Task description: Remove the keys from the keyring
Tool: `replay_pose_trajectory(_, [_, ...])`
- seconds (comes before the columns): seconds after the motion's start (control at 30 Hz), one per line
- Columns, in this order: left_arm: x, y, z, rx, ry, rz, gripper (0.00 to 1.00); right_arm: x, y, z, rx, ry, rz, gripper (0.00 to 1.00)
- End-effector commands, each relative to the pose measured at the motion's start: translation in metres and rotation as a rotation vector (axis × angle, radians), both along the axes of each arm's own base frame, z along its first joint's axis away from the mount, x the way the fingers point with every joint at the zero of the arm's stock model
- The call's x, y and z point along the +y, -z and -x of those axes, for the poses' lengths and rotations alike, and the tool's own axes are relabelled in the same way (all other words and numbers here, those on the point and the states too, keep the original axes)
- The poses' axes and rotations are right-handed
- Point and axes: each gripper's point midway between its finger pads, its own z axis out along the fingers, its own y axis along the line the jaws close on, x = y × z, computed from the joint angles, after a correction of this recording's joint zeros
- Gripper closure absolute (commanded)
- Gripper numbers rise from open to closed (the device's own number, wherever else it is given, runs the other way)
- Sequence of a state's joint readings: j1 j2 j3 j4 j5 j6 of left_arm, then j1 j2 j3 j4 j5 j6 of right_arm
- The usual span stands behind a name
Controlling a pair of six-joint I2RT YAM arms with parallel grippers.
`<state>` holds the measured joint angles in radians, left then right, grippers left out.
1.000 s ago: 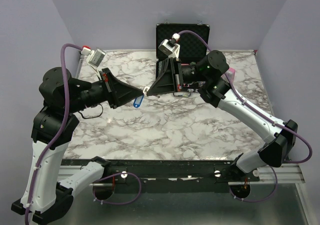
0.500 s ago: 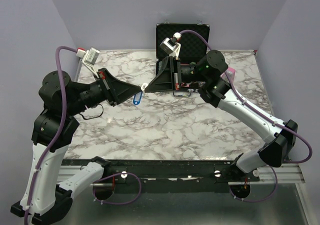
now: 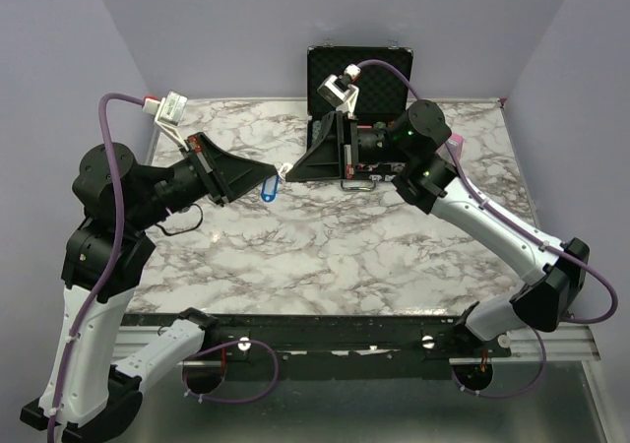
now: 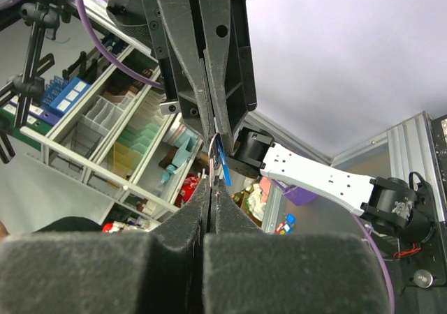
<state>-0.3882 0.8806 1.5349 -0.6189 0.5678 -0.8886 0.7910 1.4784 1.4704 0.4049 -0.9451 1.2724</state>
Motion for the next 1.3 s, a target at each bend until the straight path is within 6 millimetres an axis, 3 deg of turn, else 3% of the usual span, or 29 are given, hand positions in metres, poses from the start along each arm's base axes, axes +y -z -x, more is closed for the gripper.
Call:
replay_pose_trajectory(0.0, [0.002,-0.010,0.001,-0.031,-0.016,0.035,1.00,-0.004,-0.001,0.004,-0.012,0.015,0.000,0.94])
replay_pose_trajectory(0.03, [0.002,-0.010,0.001,-0.031,-0.014,0.034,1.00,-0.004,-0.002,0.004,-0.013,0.016,-0.002,0.89])
replay_pose_trajectory(0.13, [0.001,-0.010,0.001,-0.032,-0.011,0.035,1.00,-0.004,-0.003,0.004,-0.014,0.016,-0.003,0.59])
replay_pose_trajectory(0.27, [0.000,-0.009,0.003,-0.032,0.001,0.035,1.00,-0.007,-0.010,0.006,-0.029,0.020,-0.025,0.47])
replay_pose_trajectory(0.47, [-0.001,-0.008,0.005,-0.032,0.008,0.033,1.00,-0.005,-0.019,0.004,-0.052,0.028,-0.045,0.47])
replay_pose_trajectory(0.63, [0.000,-0.008,0.009,-0.039,0.013,0.032,1.00,-0.003,-0.028,0.001,-0.069,0.040,-0.048,0.53])
replay_pose_trajectory(0.87, [0.001,-0.009,0.010,-0.042,0.007,0.035,1.00,-0.005,-0.024,0.001,-0.056,0.053,-0.035,0.64])
replay_pose_trajectory(1.03, [0.002,-0.010,0.010,-0.047,0.004,0.036,1.00,-0.004,-0.015,0.000,-0.038,0.062,-0.014,0.64])
replay_pose_trajectory(1.27, [0.000,-0.009,0.010,-0.045,0.007,0.032,1.00,-0.004,-0.019,0.000,-0.040,0.054,-0.015,0.65])
